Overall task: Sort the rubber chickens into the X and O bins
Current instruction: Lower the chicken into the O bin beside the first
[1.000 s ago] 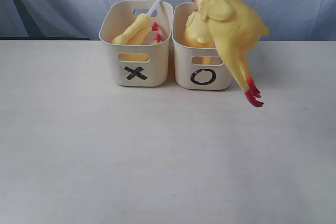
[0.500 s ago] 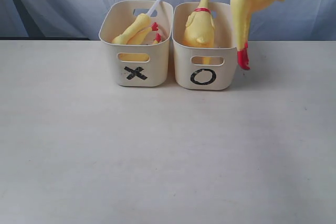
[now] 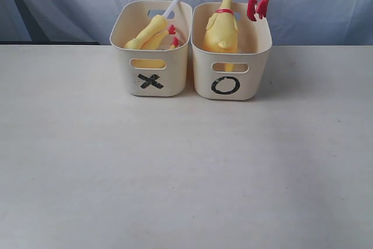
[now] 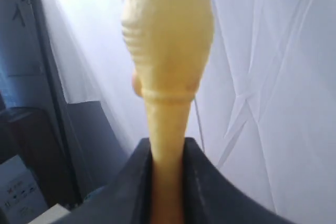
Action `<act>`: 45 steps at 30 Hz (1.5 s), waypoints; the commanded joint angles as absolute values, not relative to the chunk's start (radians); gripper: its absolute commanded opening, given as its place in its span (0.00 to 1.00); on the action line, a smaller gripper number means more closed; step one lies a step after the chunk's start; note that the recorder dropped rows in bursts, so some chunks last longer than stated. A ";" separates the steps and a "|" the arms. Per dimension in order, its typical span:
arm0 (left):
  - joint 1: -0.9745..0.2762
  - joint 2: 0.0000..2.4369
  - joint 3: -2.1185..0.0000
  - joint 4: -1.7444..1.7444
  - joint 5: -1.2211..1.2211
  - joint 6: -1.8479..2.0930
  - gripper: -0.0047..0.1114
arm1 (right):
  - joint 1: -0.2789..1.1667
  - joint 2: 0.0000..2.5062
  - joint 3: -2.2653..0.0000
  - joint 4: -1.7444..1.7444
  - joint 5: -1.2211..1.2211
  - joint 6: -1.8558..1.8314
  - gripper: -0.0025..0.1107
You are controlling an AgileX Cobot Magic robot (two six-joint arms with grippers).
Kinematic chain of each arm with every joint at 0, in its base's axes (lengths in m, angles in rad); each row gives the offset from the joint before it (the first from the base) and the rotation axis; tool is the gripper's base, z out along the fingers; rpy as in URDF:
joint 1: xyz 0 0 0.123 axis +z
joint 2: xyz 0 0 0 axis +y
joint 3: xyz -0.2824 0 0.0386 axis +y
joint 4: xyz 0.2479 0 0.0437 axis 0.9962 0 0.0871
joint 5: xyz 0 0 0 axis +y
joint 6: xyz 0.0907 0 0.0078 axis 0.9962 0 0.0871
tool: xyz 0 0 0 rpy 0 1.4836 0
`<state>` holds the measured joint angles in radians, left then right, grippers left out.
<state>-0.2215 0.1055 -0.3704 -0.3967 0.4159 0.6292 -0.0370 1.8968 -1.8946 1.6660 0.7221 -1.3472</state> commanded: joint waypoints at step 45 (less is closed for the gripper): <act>-0.220 0.100 -0.368 -0.409 0.412 0.622 0.04 | 0.125 2.210 -1.900 1.744 0.471 -1.557 0.01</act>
<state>-0.2215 0.1055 -0.3704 -0.3967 0.4159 0.6292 0.1161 2.2066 -1.8946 1.7269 0.4779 -1.5568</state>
